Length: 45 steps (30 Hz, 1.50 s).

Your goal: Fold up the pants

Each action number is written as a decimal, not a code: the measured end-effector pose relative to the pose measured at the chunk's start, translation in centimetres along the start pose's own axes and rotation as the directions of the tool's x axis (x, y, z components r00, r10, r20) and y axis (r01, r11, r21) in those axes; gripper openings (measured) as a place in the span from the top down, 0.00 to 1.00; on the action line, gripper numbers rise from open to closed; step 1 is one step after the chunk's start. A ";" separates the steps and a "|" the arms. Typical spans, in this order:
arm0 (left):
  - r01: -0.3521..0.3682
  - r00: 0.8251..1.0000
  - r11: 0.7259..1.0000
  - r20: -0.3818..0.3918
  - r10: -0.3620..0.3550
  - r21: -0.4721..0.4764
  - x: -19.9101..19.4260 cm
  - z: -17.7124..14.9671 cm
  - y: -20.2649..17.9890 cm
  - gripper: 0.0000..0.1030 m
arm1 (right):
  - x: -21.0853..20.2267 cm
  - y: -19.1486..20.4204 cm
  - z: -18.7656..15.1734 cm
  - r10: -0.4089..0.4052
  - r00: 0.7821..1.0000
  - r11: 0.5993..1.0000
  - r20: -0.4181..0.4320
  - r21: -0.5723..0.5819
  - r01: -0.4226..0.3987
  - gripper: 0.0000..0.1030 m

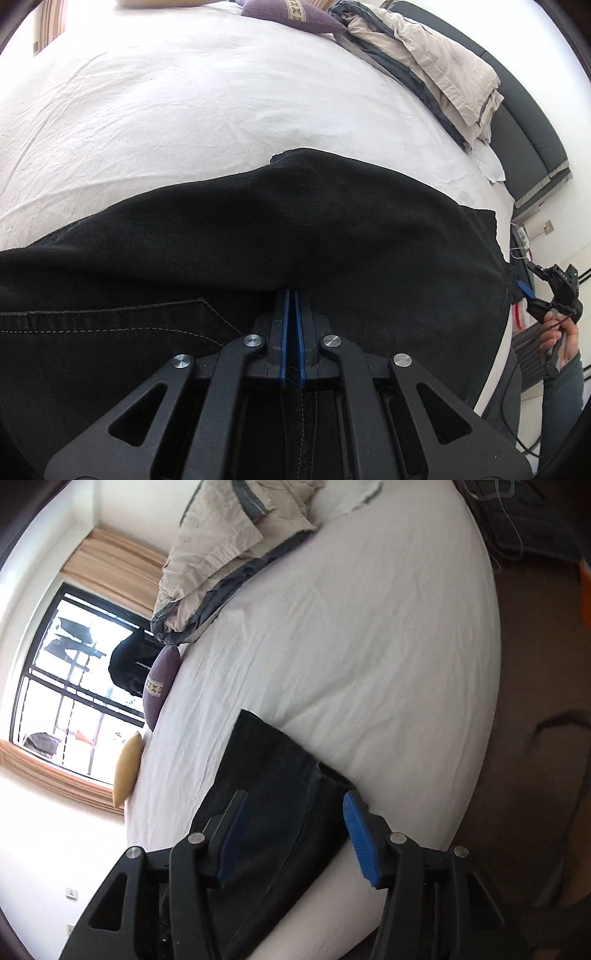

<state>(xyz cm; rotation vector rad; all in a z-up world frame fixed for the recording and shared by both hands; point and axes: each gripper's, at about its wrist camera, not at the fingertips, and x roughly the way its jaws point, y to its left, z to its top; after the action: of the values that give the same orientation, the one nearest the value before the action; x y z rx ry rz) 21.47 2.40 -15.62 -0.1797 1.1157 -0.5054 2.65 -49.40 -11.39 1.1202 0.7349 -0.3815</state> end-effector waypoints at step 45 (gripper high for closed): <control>0.261 0.951 0.951 -0.211 -0.224 0.164 12.3 2.0 -18.1 0.96 | 4.2 -5.4 -0.3 0.228 0.970 0.930 0.080 0.278 -0.241 0.89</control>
<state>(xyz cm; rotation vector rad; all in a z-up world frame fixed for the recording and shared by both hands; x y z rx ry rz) 22.05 -19.44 -17.76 -0.1036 1.2308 -0.8614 2.15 -50.95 -18.07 1.4523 0.5056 -0.3150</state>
